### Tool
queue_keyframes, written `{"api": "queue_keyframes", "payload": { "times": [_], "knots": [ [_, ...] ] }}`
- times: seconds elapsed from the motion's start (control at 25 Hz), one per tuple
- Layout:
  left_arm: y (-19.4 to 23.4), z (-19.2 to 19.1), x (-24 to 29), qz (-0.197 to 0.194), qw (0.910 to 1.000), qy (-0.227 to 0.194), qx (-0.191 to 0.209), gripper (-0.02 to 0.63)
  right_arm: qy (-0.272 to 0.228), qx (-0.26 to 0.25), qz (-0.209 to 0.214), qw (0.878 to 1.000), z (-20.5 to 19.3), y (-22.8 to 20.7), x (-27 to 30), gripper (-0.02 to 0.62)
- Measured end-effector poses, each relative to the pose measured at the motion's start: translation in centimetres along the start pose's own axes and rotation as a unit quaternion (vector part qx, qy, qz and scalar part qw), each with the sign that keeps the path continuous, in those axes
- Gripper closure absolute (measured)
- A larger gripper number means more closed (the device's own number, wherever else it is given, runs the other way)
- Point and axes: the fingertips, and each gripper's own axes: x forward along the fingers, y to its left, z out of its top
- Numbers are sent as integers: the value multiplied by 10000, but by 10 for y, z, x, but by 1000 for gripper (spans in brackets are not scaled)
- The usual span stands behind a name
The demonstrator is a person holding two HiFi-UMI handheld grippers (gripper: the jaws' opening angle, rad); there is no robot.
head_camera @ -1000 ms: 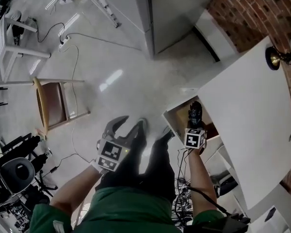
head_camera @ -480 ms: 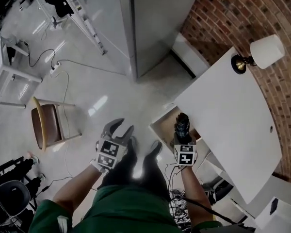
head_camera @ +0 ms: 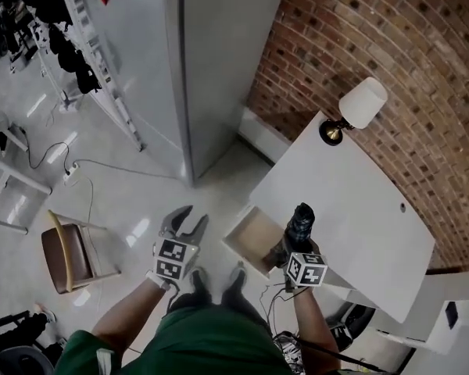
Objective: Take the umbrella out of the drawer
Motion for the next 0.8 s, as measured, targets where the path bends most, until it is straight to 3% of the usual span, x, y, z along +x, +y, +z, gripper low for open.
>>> {"api": "queue_keyframes", "payload": {
  "times": [0.32,0.56,0.8],
  "knots": [
    [-15,60,10,-436,9972,-517,304,430,-795,441,-818,9925,42,-55,-78,419],
    [-41,66,26,-830,9944,-536,371,430,-867,734,-1497,9822,32,-105,-122,419],
    [-65,65,41,-943,9932,-482,493,430,-934,1132,-1916,9704,17,-164,-151,419]
  ]
}}
